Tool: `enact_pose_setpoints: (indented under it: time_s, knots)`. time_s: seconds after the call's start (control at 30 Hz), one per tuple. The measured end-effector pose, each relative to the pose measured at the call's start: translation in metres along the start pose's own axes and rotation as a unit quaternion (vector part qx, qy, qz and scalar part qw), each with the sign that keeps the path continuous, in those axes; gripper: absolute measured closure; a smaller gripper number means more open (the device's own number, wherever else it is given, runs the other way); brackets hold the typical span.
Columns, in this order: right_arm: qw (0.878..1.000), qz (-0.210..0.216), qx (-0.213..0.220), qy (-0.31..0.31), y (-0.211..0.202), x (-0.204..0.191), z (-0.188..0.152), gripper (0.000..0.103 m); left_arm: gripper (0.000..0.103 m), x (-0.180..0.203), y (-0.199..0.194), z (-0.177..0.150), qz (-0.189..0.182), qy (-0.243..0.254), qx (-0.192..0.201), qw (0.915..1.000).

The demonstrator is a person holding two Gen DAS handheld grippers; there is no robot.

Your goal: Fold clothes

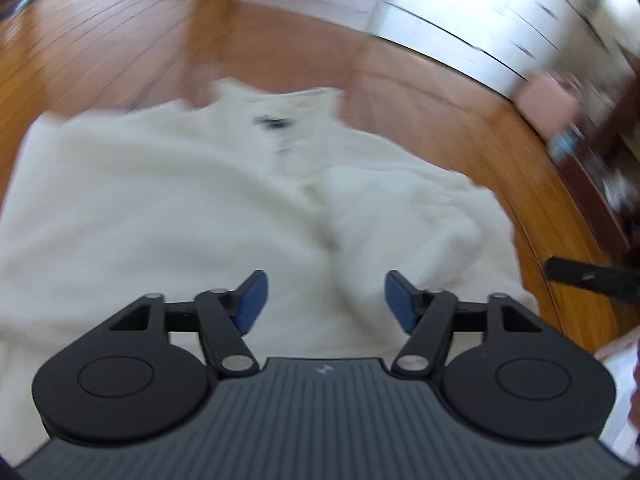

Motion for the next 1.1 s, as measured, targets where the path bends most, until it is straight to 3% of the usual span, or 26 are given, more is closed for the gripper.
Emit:
enact_pose_setpoints:
  time_s: [0.1, 0.2, 0.3, 0.33, 0.37, 0.4, 0.43, 0.47, 0.5, 0.53, 0.6, 0.67, 0.7, 0.77, 0.83, 0.9, 1.0, 1.1]
  knots:
    - [0.99, -0.097, -0.03, -0.098, -0.002, 0.016, -0.018, 0.055, 0.022, 0.029, 0.017, 0.006, 0.018, 0.078, 0.003, 0.9968]
    - [0.982, -0.109, -0.056, -0.14, -0.003, 0.019, -0.041, 0.055, 0.009, 0.05, 0.035, 0.01, 0.045, 0.138, 0.022, 0.9891]
    - [0.978, -0.123, -0.075, -0.149, 0.017, 0.024, -0.054, 0.055, 0.008, 0.062, 0.074, 0.01, 0.051, 0.203, -0.03, 0.9773]
    - [0.975, -0.141, -0.073, -0.154, 0.023, 0.025, -0.056, 0.055, 0.018, 0.065, 0.082, 0.009, 0.052, 0.218, -0.04, 0.9738]
    - [0.971, -0.161, -0.069, -0.16, 0.029, 0.028, -0.057, 0.055, 0.054, 0.067, 0.079, 0.011, 0.034, 0.22, -0.028, 0.9745]
    - [0.967, -0.178, -0.063, -0.17, 0.034, 0.03, -0.059, 0.056, 0.073, 0.068, 0.076, 0.013, 0.018, 0.22, -0.015, 0.9753]
    - [0.963, -0.192, -0.056, -0.182, 0.038, 0.03, -0.06, 0.057, 0.081, 0.068, 0.067, 0.017, 0.017, 0.205, -0.002, 0.9785]
    - [0.959, -0.202, -0.048, -0.194, 0.042, 0.028, -0.06, 0.065, 0.081, 0.065, 0.053, 0.022, 0.015, 0.186, 0.023, 0.9821]
    - [0.956, -0.209, -0.044, -0.2, 0.044, 0.027, -0.061, 0.081, 0.081, 0.06, 0.034, 0.025, 0.009, 0.164, 0.059, 0.9846]
    - [0.958, -0.206, -0.046, -0.193, 0.045, 0.028, -0.06, 0.086, 0.08, 0.055, 0.015, 0.028, 0.003, 0.142, 0.095, 0.9853]
    - [0.964, -0.193, -0.039, -0.178, 0.042, 0.028, -0.059, 0.09, 0.072, 0.035, -0.018, 0.029, 0.007, 0.082, 0.145, 0.986]
    - [0.963, -0.198, -0.036, -0.179, 0.038, 0.029, -0.062, 0.089, 0.04, 0.007, -0.037, 0.019, 0.033, 0.02, 0.166, 0.9854]
    - [0.961, -0.206, -0.042, -0.18, 0.038, 0.031, -0.064, 0.09, 0.038, -0.008, -0.041, 0.012, 0.049, -0.006, 0.168, 0.9846]
    - [0.959, -0.209, -0.045, -0.184, 0.038, 0.034, -0.067, 0.09, 0.037, -0.035, -0.028, -0.003, 0.069, -0.034, 0.121, 0.9896]
    - [0.962, -0.205, -0.045, -0.177, 0.04, 0.037, -0.068, 0.09, 0.037, -0.057, -0.01, -0.015, 0.056, -0.067, 0.063, 0.9942]
    - [0.963, -0.204, -0.048, -0.168, 0.04, 0.038, -0.066, 0.089, 0.037, -0.071, -0.003, -0.021, 0.046, -0.098, 0.034, 0.9935]
    - [0.959, -0.212, -0.056, -0.181, 0.045, 0.036, -0.065, 0.089, 0.035, -0.076, -0.008, -0.018, 0.042, -0.113, 0.031, 0.9922]
    - [0.952, -0.22, -0.065, -0.201, 0.042, 0.031, -0.067, 0.089, 0.026, -0.076, -0.004, -0.015, 0.034, -0.122, 0.034, 0.9914]
Point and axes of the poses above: each gripper's, at about its wrist camera, not at the fingertips, and y roughly the way its jaws point, x to its right, z to its top, the point moved 5 cm from there along y, roughly the way its jaws point, and after that the axes turned 1 degree about x, right-handed, at the moved point
